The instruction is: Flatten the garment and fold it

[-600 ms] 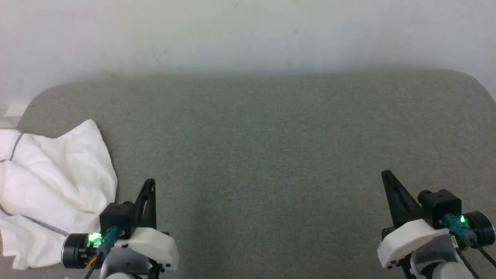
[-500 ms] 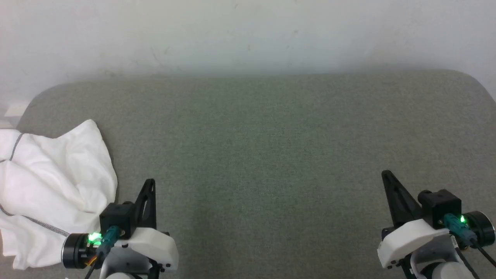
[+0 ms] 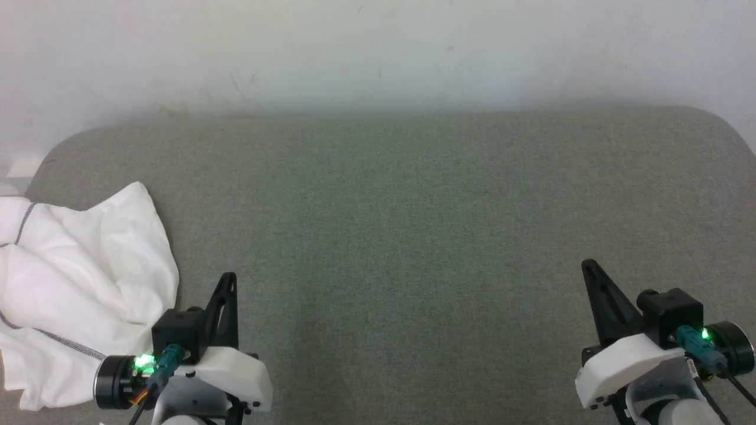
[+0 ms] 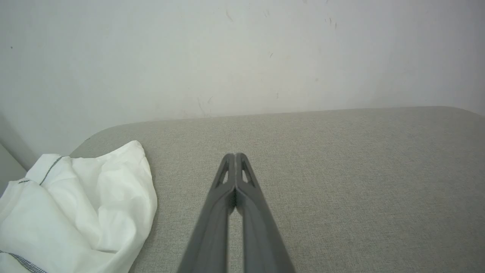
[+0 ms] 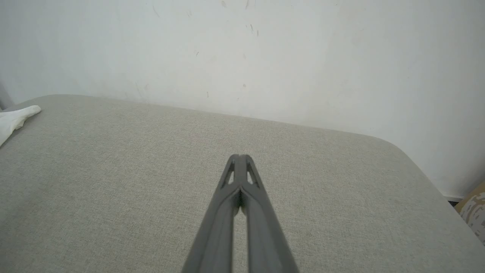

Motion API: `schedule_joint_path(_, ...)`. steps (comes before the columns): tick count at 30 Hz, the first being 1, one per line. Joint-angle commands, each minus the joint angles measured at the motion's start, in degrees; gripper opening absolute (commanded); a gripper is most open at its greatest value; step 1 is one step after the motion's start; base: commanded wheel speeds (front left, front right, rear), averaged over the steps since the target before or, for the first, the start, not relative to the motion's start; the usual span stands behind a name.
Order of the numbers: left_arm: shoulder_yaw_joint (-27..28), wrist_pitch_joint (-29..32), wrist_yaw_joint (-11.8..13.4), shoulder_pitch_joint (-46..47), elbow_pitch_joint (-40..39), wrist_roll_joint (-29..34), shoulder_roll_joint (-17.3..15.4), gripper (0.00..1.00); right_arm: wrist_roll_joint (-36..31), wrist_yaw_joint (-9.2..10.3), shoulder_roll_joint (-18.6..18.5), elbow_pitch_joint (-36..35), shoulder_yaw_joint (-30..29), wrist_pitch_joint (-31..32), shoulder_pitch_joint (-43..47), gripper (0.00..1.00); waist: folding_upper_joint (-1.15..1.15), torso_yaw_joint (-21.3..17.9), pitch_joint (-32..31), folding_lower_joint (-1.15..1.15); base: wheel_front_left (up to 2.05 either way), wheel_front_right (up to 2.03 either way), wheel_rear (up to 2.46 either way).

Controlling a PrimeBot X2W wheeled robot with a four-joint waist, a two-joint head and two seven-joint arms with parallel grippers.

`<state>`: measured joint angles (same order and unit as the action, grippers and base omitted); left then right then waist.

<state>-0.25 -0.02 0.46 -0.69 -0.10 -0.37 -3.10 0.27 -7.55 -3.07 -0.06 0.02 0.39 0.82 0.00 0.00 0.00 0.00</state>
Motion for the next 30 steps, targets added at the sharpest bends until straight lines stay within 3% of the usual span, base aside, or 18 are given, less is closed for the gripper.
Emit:
schedule_joint_path(1,0.2,0.0,-0.5,0.7,0.1,0.4,0.2,0.0,-0.3,0.06,0.2,0.1,0.0,-0.4,-0.8,0.0,0.0,0.0,0.0,0.0,0.0,0.0,0.0)
schedule_joint_path(30,0.2,0.0,-0.5,0.7,0.1,0.4,0.2,0.0,-0.3,0.06,0.2,0.1,0.0,-0.4,-0.8,0.0,0.0,0.0,0.0,0.0,0.0,0.0,0.0)
